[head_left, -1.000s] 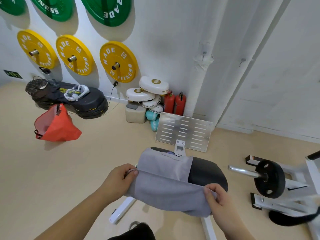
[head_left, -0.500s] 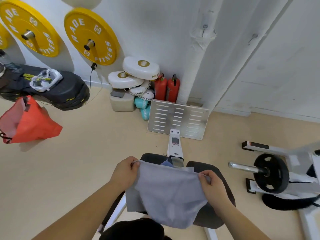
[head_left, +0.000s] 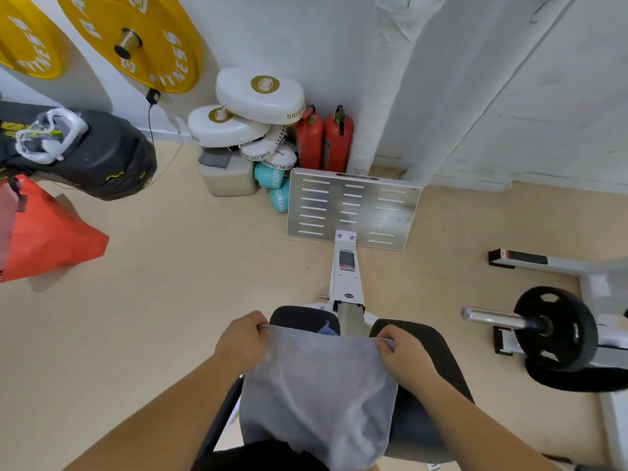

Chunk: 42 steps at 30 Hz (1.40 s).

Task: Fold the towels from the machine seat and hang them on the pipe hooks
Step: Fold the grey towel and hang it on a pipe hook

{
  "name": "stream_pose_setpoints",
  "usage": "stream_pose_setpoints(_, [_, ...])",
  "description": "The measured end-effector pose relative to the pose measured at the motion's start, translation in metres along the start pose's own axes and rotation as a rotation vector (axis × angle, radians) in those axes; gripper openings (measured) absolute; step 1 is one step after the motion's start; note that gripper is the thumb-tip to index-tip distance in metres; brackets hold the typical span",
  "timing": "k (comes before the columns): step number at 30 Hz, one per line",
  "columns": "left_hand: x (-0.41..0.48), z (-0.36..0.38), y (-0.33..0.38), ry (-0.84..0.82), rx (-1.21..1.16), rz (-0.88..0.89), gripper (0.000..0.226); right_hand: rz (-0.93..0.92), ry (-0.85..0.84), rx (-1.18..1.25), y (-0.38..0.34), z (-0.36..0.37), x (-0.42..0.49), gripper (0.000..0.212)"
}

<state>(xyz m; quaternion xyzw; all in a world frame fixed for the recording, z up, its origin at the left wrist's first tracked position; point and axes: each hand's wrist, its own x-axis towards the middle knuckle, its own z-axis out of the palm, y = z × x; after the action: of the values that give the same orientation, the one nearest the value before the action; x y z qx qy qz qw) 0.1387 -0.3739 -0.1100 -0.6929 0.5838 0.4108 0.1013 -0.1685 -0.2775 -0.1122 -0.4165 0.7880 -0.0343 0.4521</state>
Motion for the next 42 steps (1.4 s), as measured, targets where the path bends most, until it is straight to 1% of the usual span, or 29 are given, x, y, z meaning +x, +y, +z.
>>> stream_pose_setpoints(6, [0.020,0.018,0.003,-0.119,0.083,0.005,0.019,0.019,-0.207,-0.134,0.002,0.006,0.031,0.010])
stream_pose_setpoints(10, [0.025,0.020,-0.002,-0.104,0.048,-0.026,0.015,0.009,-0.226,-0.176,-0.007,0.004,0.034,0.005])
stream_pose_setpoints(12, [0.027,0.016,-0.005,-0.081,0.041,-0.034,0.013,0.018,-0.236,-0.136,-0.012,0.004,0.031,0.004])
stream_pose_setpoints(16, [0.025,0.012,-0.004,-0.076,-0.027,-0.002,0.014,0.099,-0.144,0.060,-0.014,-0.003,0.018,0.008])
stream_pose_setpoints(18, [0.021,0.007,0.000,-0.076,-0.079,0.003,0.013,0.114,-0.132,0.120,-0.014,-0.011,0.007,0.022])
stream_pose_setpoints(20, [0.015,-0.002,0.003,-0.059,-0.139,0.016,0.011,0.120,-0.167,0.094,-0.013,-0.018,-0.005,0.038])
stream_pose_setpoints(21, [0.011,-0.008,0.003,-0.047,-0.179,0.024,0.011,0.117,-0.189,0.064,-0.013,-0.021,-0.011,0.038])
stream_pose_setpoints(22, [0.007,-0.015,0.003,-0.040,-0.229,0.031,0.011,0.109,-0.216,0.020,-0.013,-0.024,-0.018,0.032])
stream_pose_setpoints(23, [0.001,-0.023,0.003,-0.036,-0.278,0.041,0.012,0.106,-0.250,-0.022,-0.014,-0.027,-0.026,0.020])
stream_pose_setpoints(24, [-0.006,-0.029,0.001,-0.032,-0.316,0.053,0.014,0.098,-0.280,-0.060,-0.014,-0.030,-0.034,0.018])
stream_pose_setpoints(25, [-0.014,-0.035,0.000,-0.029,-0.336,0.068,0.015,0.092,-0.297,-0.081,-0.014,-0.032,-0.042,0.029])
stream_pose_setpoints(26, [-0.024,-0.040,-0.001,-0.034,-0.347,0.085,0.017,0.078,-0.303,-0.101,-0.013,-0.033,-0.049,0.035])
stream_pose_setpoints(28, [-0.046,-0.048,-0.001,-0.060,-0.368,0.117,0.020,0.021,-0.276,-0.113,-0.012,-0.036,-0.064,0.031])
stream_pose_setpoints(31, [-0.082,-0.059,-0.001,-0.099,-0.350,0.149,0.024,-0.058,-0.200,-0.023,-0.009,-0.046,-0.087,0.019])
stream_pose_setpoints(33, [-0.105,-0.066,-0.003,-0.104,-0.303,0.169,0.017,-0.106,-0.189,-0.003,-0.007,-0.051,-0.104,0.017])
stream_pose_setpoints(37, [-0.159,-0.076,-0.006,-0.093,-0.236,0.220,0.009,-0.207,-0.154,-0.017,0.000,-0.057,-0.144,0.013])
stream_pose_setpoints(39, [-0.186,-0.082,-0.007,-0.059,-0.238,0.251,0.007,-0.243,-0.127,0.007,0.004,-0.065,-0.166,0.013])
stream_pose_setpoints(42, [-0.223,-0.090,-0.009,-0.020,-0.307,0.310,0.011,-0.270,-0.064,0.100,0.012,-0.078,-0.195,0.024])
